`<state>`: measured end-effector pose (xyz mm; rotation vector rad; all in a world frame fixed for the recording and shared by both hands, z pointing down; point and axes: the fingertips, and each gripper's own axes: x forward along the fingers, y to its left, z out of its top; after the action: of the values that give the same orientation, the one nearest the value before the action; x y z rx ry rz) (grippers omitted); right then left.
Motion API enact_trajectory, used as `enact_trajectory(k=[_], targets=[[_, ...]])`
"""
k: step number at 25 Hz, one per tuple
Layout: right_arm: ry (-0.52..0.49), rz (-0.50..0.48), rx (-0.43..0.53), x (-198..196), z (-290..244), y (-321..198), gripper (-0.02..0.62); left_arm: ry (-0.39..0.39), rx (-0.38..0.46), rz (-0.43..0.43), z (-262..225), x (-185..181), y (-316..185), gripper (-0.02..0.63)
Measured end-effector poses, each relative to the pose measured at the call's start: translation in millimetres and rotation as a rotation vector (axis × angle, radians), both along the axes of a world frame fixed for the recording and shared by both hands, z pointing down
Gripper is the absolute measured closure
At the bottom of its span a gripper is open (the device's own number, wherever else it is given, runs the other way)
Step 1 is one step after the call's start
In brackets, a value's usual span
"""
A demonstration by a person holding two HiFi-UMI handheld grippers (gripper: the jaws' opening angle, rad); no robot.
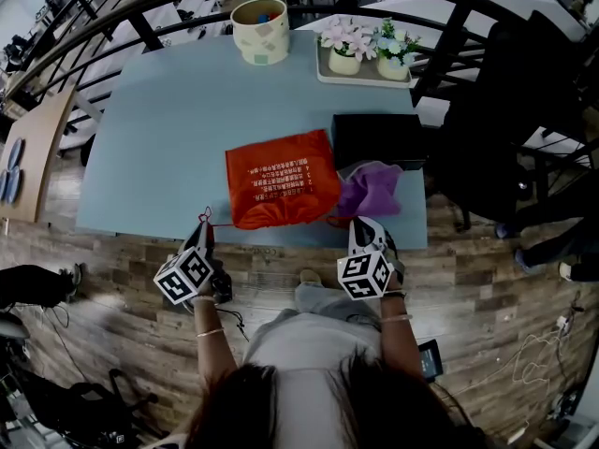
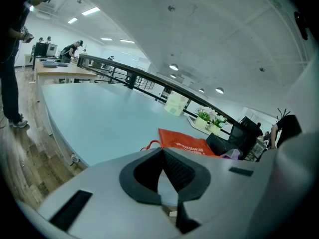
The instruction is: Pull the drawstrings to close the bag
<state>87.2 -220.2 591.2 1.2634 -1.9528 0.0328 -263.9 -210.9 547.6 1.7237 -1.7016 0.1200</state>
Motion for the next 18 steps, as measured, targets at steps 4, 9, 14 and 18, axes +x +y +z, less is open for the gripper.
enact_trajectory(k=[4, 9, 14, 18], targets=[[0.001, 0.007, -0.003, 2.1, 1.0, -1.0, 0.568, -0.003, 0.000, -0.005, 0.2, -2.3, 0.3, 0.591], [-0.001, 0.015, -0.007, 6.0, 3.4, -3.2, 0.568, 0.000, 0.002, -0.011, 2.1, -3.2, -0.4, 0.591], [-0.003, 0.018, -0.014, 8.3, 4.5, -3.7, 0.568, -0.007, -0.005, -0.020, 3.3, -5.6, 0.8, 0.591], [-0.001, 0.016, -0.019, 9.4, 6.5, -6.3, 0.568, -0.006, -0.011, -0.027, 6.1, -7.1, 0.9, 0.591]])
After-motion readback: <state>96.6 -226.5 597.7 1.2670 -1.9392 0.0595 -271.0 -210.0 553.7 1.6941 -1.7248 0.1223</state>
